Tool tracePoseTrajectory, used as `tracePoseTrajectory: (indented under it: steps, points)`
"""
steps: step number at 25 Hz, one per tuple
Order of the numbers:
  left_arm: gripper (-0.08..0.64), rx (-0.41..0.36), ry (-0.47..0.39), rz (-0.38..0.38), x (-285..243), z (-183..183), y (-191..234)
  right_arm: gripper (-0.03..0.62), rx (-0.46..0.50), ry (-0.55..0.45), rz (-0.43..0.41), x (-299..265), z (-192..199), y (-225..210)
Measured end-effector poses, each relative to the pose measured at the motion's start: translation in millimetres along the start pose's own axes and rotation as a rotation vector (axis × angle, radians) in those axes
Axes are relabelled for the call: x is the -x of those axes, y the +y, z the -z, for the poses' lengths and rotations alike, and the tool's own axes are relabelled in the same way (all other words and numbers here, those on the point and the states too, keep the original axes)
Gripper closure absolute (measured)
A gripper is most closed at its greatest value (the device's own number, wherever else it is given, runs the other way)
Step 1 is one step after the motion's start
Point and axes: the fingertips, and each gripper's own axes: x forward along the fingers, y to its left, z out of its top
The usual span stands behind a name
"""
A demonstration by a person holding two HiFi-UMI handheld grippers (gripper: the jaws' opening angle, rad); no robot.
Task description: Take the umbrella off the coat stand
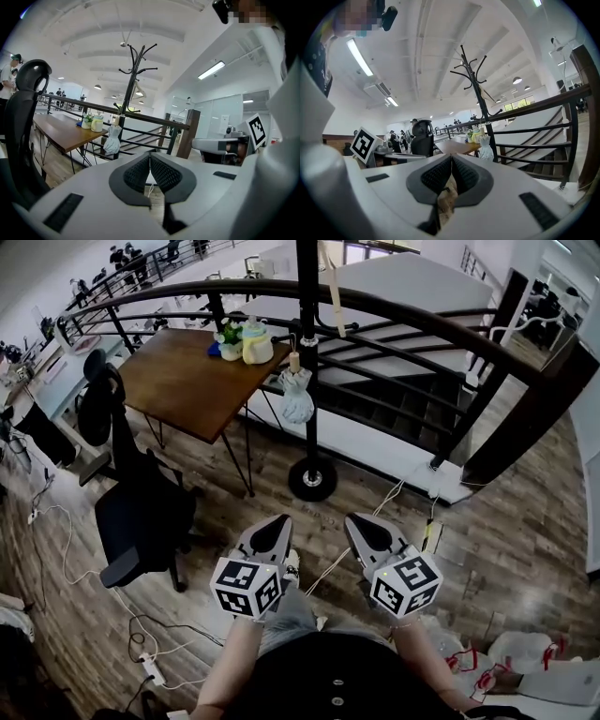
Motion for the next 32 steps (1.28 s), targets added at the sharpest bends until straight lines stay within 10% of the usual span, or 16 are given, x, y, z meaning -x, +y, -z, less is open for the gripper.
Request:
tracePoseTrajectory:
  steps: [18, 32]
  points:
    - [0.543, -0.034, 0.021, 0.18, -149, -96, 154, 0.565, 0.028, -0.004, 0.116, -212, -64, -78]
    - [0.543, -0.035, 0.057, 0.216, -202, -104, 189, 0.565, 0.005, 0.026, 0.183, -249, -64, -106]
